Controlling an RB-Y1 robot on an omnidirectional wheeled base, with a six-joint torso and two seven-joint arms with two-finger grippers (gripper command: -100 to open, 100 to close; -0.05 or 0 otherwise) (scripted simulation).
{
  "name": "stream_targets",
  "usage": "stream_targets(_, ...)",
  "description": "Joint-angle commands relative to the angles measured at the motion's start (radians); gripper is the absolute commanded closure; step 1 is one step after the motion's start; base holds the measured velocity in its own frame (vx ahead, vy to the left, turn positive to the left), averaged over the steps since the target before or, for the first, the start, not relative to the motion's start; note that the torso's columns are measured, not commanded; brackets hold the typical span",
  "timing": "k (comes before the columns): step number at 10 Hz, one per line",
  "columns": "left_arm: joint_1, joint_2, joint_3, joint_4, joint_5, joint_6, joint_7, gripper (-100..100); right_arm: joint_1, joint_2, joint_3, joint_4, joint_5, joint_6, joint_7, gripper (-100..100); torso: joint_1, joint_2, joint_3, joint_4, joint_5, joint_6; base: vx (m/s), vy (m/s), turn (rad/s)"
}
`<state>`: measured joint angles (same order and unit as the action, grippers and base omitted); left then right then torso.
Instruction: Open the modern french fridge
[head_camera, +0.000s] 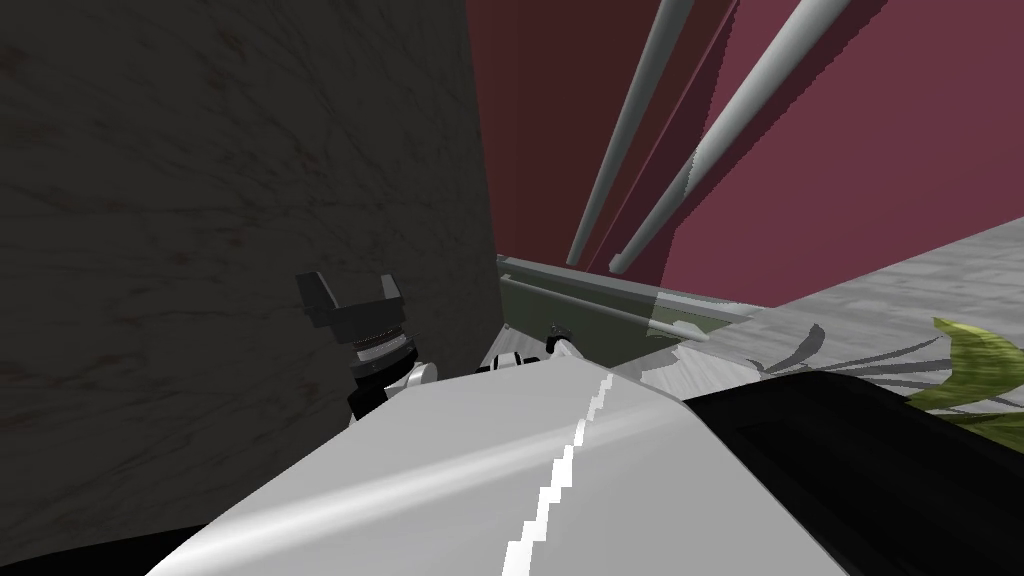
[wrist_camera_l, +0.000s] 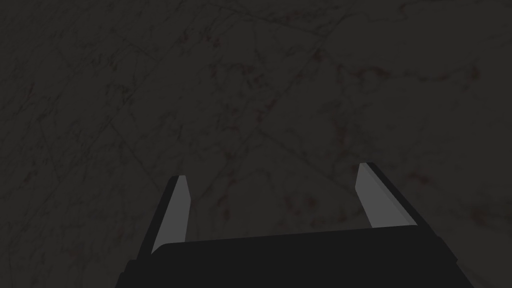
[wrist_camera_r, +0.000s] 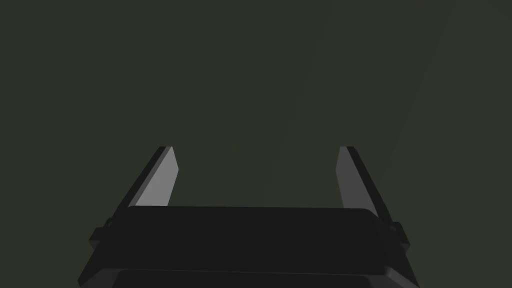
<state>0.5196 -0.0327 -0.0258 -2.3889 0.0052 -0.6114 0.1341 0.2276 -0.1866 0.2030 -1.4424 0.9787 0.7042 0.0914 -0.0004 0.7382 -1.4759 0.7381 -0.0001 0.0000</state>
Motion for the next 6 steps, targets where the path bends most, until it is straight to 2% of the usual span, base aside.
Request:
stream_targets(1, 0.0, 0.0, 0.0, 0.0, 0.0, 0.0, 0.0, 0, -0.02, -0.006, 0.009, 0.042, 0.085, 0.067, 0.009, -100, 0.0, 0.0, 0.0, 0.0, 0.0, 0.0, -0.012, -0.016, 0.026)
stream_targets(2, 0.0, 0.0, 0.0, 0.0, 0.0, 0.0, 0.0, 0, -0.029, -0.009, 0.012, 0.059, 0.116, 0.093, 0.013, -100, 0.0, 0.0, 0.0, 0.0, 0.0, 0.0, -0.016, -0.014, 0.035)
stream_targets(3, 0.0, 0.0, 0.0, 0.0, 0.0, 0.0, 0.0, 0, -0.029, -0.009, 0.012, 0.059, 0.127, 0.093, 0.013, -100, 0.0, 0.0, 0.0, 0.0, 0.0, 0.0, -0.011, -0.01, 0.016)
stream_targets(5, 0.0, 0.0, 0.0, 0.0, 0.0, 0.0, 0.0, 0, -0.047, -0.015, 0.019, 0.094, 0.193, 0.148, 0.02, -100, 0.001, -0.001, 0.0, 0.0, 0.0, 0.0, -0.008, -0.01, 0.03)
stream_targets(6, 0.0, 0.0, 0.0, 0.0, 0.0, 0.0, 0.0, 0, -0.047, -0.015, 0.019, 0.094, 0.203, 0.148, 0.02, -100, 0.0, 0.0, 0.0, 0.0, 0.0, 0.0, -0.008, -0.009, 0.011)
